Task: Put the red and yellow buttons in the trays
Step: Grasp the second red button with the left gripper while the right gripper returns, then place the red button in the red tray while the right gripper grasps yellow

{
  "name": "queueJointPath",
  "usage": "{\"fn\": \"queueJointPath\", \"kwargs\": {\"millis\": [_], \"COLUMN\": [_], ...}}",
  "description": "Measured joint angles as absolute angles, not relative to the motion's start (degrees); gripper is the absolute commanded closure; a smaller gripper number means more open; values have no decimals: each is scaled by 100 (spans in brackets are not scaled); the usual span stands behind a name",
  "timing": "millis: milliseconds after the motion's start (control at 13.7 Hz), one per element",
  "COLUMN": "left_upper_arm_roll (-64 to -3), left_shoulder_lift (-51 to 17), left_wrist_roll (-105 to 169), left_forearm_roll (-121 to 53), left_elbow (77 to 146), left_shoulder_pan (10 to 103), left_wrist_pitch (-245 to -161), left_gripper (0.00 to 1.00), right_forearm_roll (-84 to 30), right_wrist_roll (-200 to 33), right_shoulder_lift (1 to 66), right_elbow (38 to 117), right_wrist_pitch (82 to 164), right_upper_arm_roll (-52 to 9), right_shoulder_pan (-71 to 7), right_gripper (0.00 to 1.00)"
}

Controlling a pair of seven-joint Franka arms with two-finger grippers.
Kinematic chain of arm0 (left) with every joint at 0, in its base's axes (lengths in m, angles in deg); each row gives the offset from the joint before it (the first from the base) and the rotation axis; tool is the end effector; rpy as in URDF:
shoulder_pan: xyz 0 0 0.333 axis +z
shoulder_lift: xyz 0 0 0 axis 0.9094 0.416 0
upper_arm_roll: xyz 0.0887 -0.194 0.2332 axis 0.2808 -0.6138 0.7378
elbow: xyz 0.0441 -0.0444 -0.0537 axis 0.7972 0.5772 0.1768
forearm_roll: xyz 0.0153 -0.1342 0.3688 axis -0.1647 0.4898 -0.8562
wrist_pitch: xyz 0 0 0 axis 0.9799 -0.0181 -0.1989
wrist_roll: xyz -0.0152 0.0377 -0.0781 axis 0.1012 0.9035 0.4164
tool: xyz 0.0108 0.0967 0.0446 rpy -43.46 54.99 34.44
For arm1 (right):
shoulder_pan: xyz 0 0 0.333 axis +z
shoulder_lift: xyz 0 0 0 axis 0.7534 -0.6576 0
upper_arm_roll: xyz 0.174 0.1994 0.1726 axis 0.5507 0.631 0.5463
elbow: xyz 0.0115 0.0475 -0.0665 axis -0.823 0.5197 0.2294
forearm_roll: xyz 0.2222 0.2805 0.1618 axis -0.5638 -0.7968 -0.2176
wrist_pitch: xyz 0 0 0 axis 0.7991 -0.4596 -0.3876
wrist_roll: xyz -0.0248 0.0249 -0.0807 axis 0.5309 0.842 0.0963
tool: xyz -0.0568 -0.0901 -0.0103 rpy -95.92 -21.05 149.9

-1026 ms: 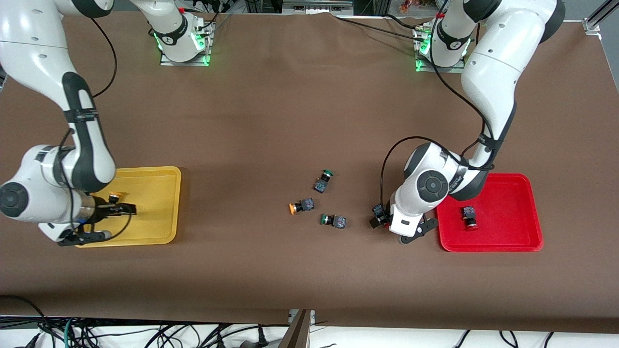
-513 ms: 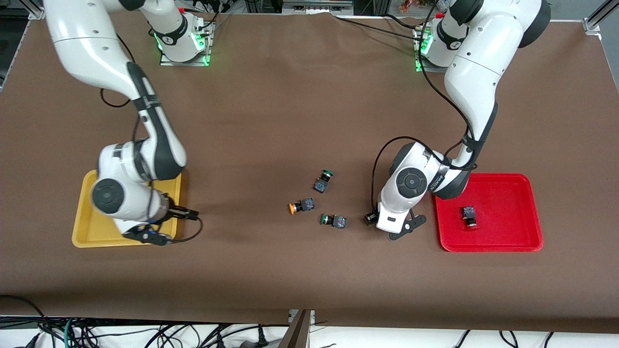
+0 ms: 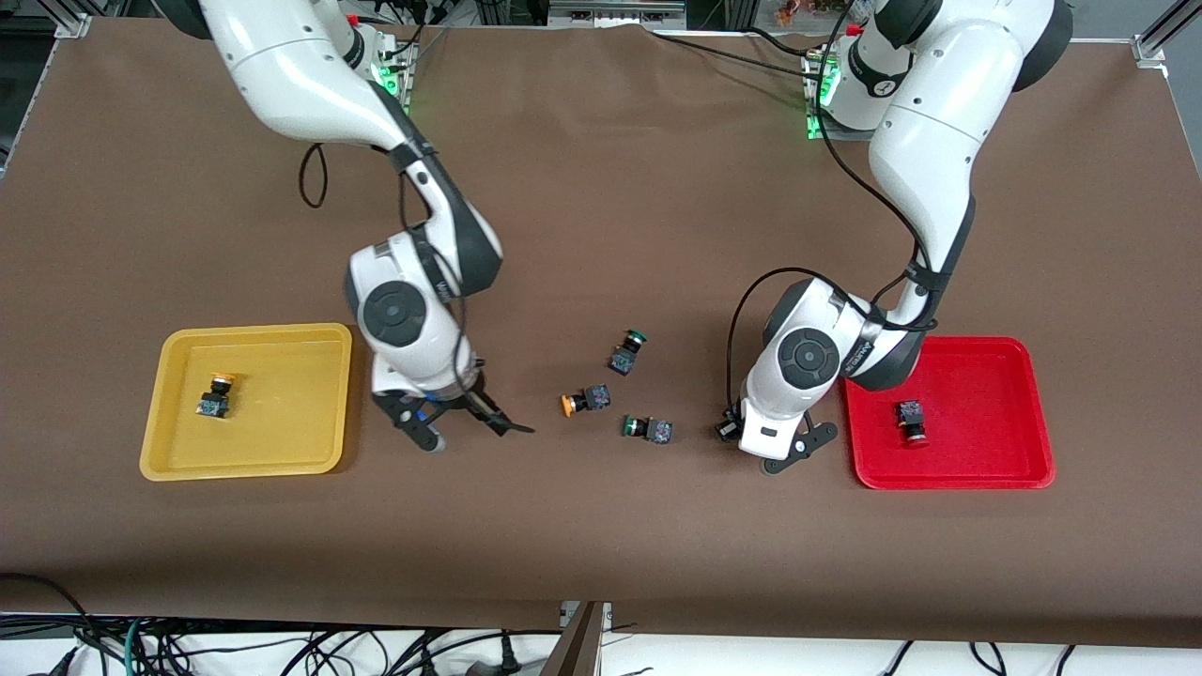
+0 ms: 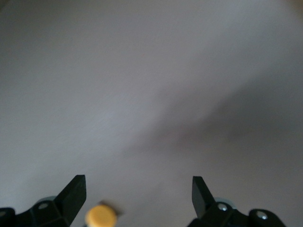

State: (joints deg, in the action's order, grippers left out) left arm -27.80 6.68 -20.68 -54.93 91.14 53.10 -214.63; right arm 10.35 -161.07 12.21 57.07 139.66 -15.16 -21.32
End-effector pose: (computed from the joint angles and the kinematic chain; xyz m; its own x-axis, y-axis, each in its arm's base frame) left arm 0.6830 -0.2735 0.2071 0.8577 0.5139 0.0176 0.5135 -0.8578 0.0202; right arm 0.6629 0.3542 0.2681 0.7107 -0.7021 0.0455 -0.6899 -0.7081 -0.1503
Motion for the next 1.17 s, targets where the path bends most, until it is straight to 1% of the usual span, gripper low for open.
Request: {"fn": "queueJointPath", "kwargs": {"millis": [220,366,513,879,1172], "left_upper_arm_roll": [-2781,-2772,-2748,-2728,-2723], "left_shoulder_lift": [120,-216,-381,-436,-437], "left_wrist_roll": [-1550,-883,40,2289,3723], "left_forearm_roll": [-5493,-5493,-5493,-5493,-5493], "left_elbow": [8978,8988,9009,9175,9353], "left_shoulder_pan": [5352,5489,5784,6853,7576], "left_wrist_pitch": [-20623,-20185,-19913,-19846,-19993], "left_gripper": [100,100,100,100,100], "right_forearm_roll": [1035,1036,1037,1038,1038], "right_wrist_roll": [-17316,-17811,-18118,-18634,-18859], "right_shoulder_lift": [949,811,674,391,271], "right_elbow": [5685,5635,5538,5482,5373], "right_wrist_pitch": [14713,14905,14922,15051,15102], "right_upper_arm_roll": [-1522,-1524,-1533,-1547,-1549], "right_shoulder_pan": [-1725,-1510,-1316,-1096,-1029], "right_gripper": [1,1,1,1,1]}}
